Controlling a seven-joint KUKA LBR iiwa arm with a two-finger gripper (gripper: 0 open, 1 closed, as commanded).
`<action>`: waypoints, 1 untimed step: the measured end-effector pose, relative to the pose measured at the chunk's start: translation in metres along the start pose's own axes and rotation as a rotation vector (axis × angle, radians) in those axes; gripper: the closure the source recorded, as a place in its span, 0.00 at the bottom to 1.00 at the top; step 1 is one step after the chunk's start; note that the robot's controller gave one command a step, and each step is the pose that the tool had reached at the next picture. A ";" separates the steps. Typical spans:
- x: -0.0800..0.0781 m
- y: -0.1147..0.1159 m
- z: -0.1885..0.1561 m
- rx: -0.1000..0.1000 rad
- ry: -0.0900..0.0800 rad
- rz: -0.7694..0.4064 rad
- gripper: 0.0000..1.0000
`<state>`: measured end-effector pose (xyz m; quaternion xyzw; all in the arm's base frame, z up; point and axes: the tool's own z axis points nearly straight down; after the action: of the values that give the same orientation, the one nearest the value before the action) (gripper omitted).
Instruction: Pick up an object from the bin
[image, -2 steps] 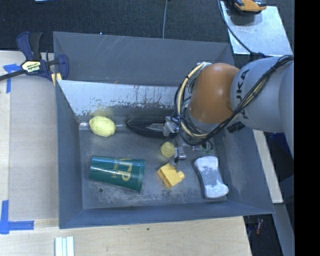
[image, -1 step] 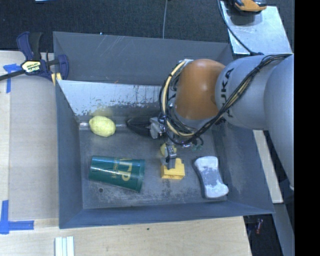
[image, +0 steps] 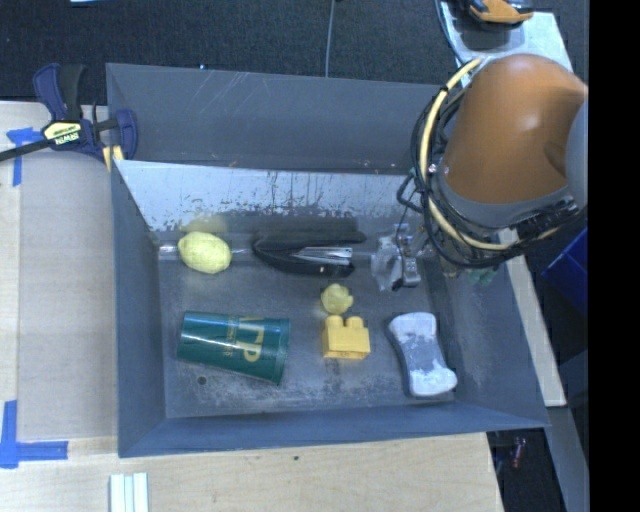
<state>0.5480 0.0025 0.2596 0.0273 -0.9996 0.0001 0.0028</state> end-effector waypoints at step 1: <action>0.003 -0.003 -0.008 0.001 -0.004 0.008 1.00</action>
Offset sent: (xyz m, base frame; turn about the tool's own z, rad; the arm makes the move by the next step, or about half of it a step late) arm 0.0133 0.0259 -0.0919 -0.0303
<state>0.5450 -0.0009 0.2680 0.0235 -0.9997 0.0004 0.0008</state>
